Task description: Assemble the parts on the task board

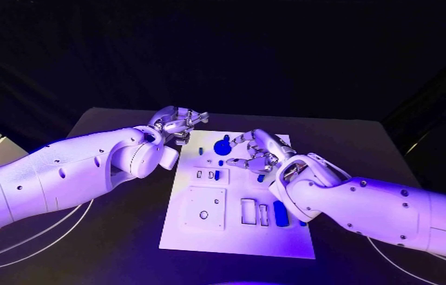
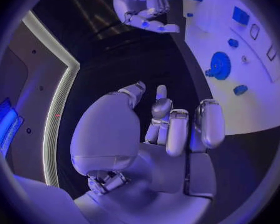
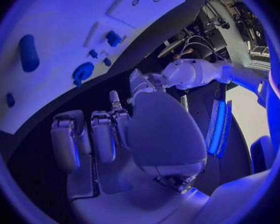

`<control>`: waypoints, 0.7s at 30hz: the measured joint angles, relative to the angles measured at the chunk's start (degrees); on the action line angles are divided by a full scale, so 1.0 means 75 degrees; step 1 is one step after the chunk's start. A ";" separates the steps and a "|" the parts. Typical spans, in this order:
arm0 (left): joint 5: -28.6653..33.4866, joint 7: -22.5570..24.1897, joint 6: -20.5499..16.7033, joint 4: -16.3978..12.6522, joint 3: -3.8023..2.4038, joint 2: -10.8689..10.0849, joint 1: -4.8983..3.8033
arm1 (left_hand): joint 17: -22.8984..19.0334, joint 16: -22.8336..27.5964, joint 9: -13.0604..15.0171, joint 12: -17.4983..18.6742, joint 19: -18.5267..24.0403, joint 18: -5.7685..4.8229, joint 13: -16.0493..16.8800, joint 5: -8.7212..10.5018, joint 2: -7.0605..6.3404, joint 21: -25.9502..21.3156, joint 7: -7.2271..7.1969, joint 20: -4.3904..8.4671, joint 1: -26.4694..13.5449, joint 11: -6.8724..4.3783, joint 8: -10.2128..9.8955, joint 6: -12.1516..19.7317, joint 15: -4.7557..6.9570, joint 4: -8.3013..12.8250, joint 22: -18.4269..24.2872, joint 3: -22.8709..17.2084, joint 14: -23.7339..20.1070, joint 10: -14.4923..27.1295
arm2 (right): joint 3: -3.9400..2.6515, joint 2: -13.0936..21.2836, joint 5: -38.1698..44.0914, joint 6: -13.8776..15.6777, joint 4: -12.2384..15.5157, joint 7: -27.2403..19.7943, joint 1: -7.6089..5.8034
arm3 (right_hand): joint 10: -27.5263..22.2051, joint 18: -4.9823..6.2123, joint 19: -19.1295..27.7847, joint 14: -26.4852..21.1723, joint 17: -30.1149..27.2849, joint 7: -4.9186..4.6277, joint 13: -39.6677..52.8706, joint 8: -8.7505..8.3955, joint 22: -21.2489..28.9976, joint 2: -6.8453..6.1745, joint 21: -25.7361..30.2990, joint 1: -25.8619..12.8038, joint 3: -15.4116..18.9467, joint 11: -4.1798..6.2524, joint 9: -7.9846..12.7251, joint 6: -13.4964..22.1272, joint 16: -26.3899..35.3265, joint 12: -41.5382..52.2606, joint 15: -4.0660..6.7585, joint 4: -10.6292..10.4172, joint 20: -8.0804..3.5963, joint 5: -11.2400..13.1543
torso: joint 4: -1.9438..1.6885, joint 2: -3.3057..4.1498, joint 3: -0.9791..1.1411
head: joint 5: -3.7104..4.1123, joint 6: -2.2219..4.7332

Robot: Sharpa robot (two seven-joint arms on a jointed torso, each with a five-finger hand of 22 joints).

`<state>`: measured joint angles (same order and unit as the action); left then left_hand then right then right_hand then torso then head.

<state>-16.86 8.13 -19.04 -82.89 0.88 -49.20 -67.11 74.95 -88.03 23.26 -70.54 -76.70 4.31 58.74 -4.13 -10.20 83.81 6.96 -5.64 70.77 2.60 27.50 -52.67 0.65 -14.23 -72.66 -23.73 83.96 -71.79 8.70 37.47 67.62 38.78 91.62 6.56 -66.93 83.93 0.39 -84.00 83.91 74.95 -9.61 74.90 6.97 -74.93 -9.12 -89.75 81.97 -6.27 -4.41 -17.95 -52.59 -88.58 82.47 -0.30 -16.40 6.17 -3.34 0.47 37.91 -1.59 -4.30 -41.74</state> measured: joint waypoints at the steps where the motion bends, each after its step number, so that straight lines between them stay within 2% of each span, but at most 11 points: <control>1: -0.0168 -0.0175 0.0059 0.0007 -0.0001 -0.0007 0.0000 | 0.0000 -0.0026 0.0143 -0.0169 -0.0084 0.0000 0.0230 0.0000 0.0000 0.0023 -0.0030 0.0023 0.0000 -0.0044 0.0132 0.0019 0.0038 -0.0022 -0.0080 -0.0009 0.0012 -0.0133 | -0.0006 0.0131 -0.0247 0.0000 0.0072 -0.0232 -0.0044 | 0.0000 0.0000 0.0000 0.0000 0.0000 0.0000 0.0000 0.0016 0.0000 0.0019 0.0000 0.0058 -0.0030 0.0000 -0.0002 0.0000 0.0001 -0.0058 0.0000 0.0030 0.0000 0.0000 | 0.0004 -0.0009 0.0000 | -0.0006 -0.0004; 3: -0.0520 -0.0564 0.0216 0.0012 -0.0002 -0.0018 -0.0001 | 0.0000 -0.0041 0.0293 -0.0313 -0.0136 0.0000 0.0419 0.0000 0.0000 0.0038 -0.0041 0.0053 0.0000 -0.0074 0.0260 0.0030 0.0038 -0.0056 -0.0144 0.0005 0.0012 -0.0212 | -0.0023 0.0400 -0.0784 0.0000 0.0211 -0.0689 -0.0128 | 0.0000 0.0000 0.0000 0.0000 0.0000 0.0000 0.0000 0.0045 0.0000 0.0030 0.0037 0.0093 -0.0040 0.0000 -0.0008 0.0000 0.0041 -0.0129 0.0000 0.0040 0.0000 0.0000 | 0.0017 -0.0023 0.0001 | -0.0020 -0.0013; 6: -0.1132 -0.1289 0.0620 0.0007 -0.0005 -0.0023 -0.0006 | 0.0000 -0.0042 0.0456 -0.0331 -0.0136 0.0000 0.0479 0.0000 0.0071 0.0038 -0.0084 0.0053 -0.0071 -0.0084 0.0358 0.0073 0.0051 -0.0193 -0.0148 0.0035 -0.0001 -0.0222 | -0.0054 0.0818 -0.1705 -0.0001 0.0386 -0.1333 -0.0247 | 0.0000 0.0000 0.0000 0.0000 0.0000 0.0000 0.0000 0.0076 0.0000 0.0028 0.0037 0.0090 -0.0040 0.0000 -0.0022 0.0000 0.0042 -0.0142 0.0000 0.0040 0.0000 0.0000 | 0.0026 -0.0037 0.0010 | -0.0031 -0.0033; 11: -0.2248 -0.2543 0.1536 -0.0012 -0.0004 0.0084 -0.0051 | -0.0001 -0.0041 0.0720 -0.0381 -0.0163 0.0001 0.0556 0.0000 0.0109 0.0038 -0.0126 0.0081 -0.0289 -0.0111 0.0555 0.0115 0.0091 -0.0278 -0.0148 0.0121 0.0012 -0.0249 | -0.0083 0.1387 -0.3189 0.0002 0.0467 -0.2031 -0.0488 | 0.0000 0.0000 0.0000 0.0000 -0.0001 0.0022 0.0000 0.0093 0.0001 0.0028 0.0037 0.0090 -0.0040 0.0000 -0.0028 -0.0023 0.0042 -0.0142 0.0000 0.0040 0.0000 0.0000 | 0.0035 -0.0057 0.0040 | -0.0059 -0.0074; 17: -0.3489 -0.3739 0.2520 0.0071 -0.0008 0.0423 -0.0204 | -0.0002 -0.0041 0.1066 -0.0417 -0.0191 0.0001 0.0631 0.0000 0.0258 0.0037 -0.0155 0.0109 -0.0863 -0.0138 0.0688 0.0201 0.0091 -0.0340 -0.0163 0.0332 0.0012 -0.0276 | -0.0092 0.1701 -0.4396 0.0013 0.0338 -0.2365 -0.0619 | 0.0000 0.0000 0.0000 0.0000 -0.0002 0.0022 0.0000 0.0105 0.0002 0.0028 0.0037 0.0090 -0.0033 0.0000 -0.0036 -0.0023 0.0042 -0.0142 0.0000 0.0033 0.0000 0.0001 | 0.0048 -0.0062 0.0075 | -0.0093 -0.0112; 21: -0.4149 -0.4302 0.2963 0.0187 -0.0008 0.0693 -0.0274 | -0.0002 -0.0041 0.1251 -0.0427 -0.0206 0.0002 0.0668 0.0000 0.0345 0.0037 -0.0164 0.0124 -0.1149 -0.0138 0.0790 0.0211 0.0118 -0.0349 -0.0175 0.0486 -0.0016 -0.0276 | -0.0090 0.1770 -0.4825 0.0012 0.0245 -0.2448 -0.0674 | 0.0000 0.0000 0.0000 0.0000 -0.0002 0.0022 0.0000 0.0105 0.0002 0.0027 0.0037 0.0090 -0.0017 0.0000 -0.0036 -0.0023 0.0042 -0.0142 0.0000 0.0017 0.0000 0.0001 | 0.0048 -0.0054 0.0089 | -0.0097 -0.0140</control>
<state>-47.98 -24.13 3.18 -81.49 0.82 -44.00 -69.16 74.94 -88.34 32.64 -73.74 -78.25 4.32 63.76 -4.13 -7.62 84.09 5.73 -4.71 62.15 1.56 33.42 -51.09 1.54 -16.85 -73.97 -20.08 83.84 -73.86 8.02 50.75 31.44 38.87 93.46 -11.80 -71.99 83.93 0.39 -84.00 83.92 74.94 -9.45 74.90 7.75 -74.92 -8.91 -89.47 82.65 -6.40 -4.41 -18.22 -52.76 -88.26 81.41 -0.30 -16.28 6.17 -3.33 0.83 37.51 -0.93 -5.03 -42.79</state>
